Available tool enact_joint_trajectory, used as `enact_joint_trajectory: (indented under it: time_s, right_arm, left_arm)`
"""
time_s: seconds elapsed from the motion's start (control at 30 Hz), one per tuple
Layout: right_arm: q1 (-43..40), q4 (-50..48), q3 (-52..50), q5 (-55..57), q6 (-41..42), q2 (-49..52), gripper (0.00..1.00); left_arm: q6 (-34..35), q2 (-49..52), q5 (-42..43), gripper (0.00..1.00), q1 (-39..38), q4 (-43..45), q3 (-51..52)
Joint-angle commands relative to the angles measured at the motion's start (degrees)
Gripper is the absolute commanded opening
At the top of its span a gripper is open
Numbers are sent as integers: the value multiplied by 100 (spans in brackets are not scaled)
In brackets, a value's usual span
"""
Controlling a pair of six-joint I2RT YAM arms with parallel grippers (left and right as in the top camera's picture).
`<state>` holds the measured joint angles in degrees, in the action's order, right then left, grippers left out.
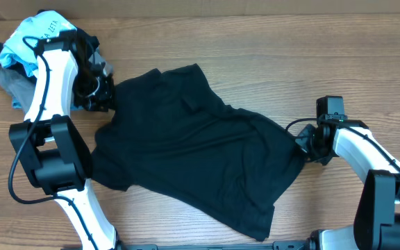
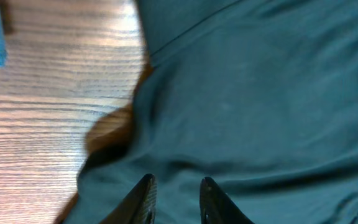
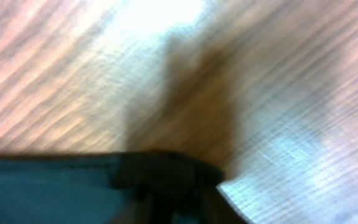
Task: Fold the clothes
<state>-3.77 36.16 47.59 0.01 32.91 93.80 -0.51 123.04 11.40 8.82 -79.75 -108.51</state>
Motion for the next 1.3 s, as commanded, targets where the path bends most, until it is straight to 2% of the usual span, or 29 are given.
enact_joint_trajectory:
  time_s: [0.0,0.03,0.07,0.33,0.37,0.43,0.47,0.57,0.73,0.87,0.9,0.93,1.0,1.13,1.27]
  right_arm:
    - [-42,-310,-90,-297,-164,157,12]
    - [-87,-398,-24,-273,-175,157,10]
    - [-170,-479,129,-264,-195,157,4]
    - [-1248,-879,2046,-380,-522,157,4]
    - [-1362,-949,2249,-568,-627,157,14]
    - [-1537,-1025,2553,-907,-717,157,80]
    - [-1604,-997,2667,-1043,-752,157,89]
    - [-1725,-671,2820,-1353,-789,157,96]
    - [-1764,481,2822,-1469,-1021,157,96]
    - [-1764,1821,2800,-1198,-1320,157,95]
    - [-1764,2094,2763,-1126,-1320,157,93]
    - [-1764,2629,2612,-962,-1191,157,83]
    - [-1764,3064,2356,-903,-997,157,77]
    - [-1764,3327,1488,-907,-710,157,72]
    - [-1764,2693,483,-905,-411,157,71]
  left_arm:
    - [-151,-251,44,29,-61,-162,-420]
    - [-149,-267,46,30,-61,-212,-481]
    - [-151,-278,46,30,-61,-267,-562]
    - [-168,-284,72,31,-61,-428,-713]
    - [-168,-284,70,30,-66,-428,-710]
    - [-168,-284,72,31,-72,-428,-710]
    - [-168,-284,70,32,-76,-424,-710]
    - [-170,-284,70,34,-122,-413,-710]
    - [-267,-284,70,36,-269,-363,-710]
    - [-382,-284,68,44,-426,-358,-710]
    - [-385,-284,68,45,-455,-352,-710]
    - [-385,-284,63,48,-516,-332,-710]
    - [-382,-284,55,49,-555,-308,-710]
    - [-382,-284,44,51,-564,-295,-710]
    - [-382,-284,46,55,-564,-243,-710]
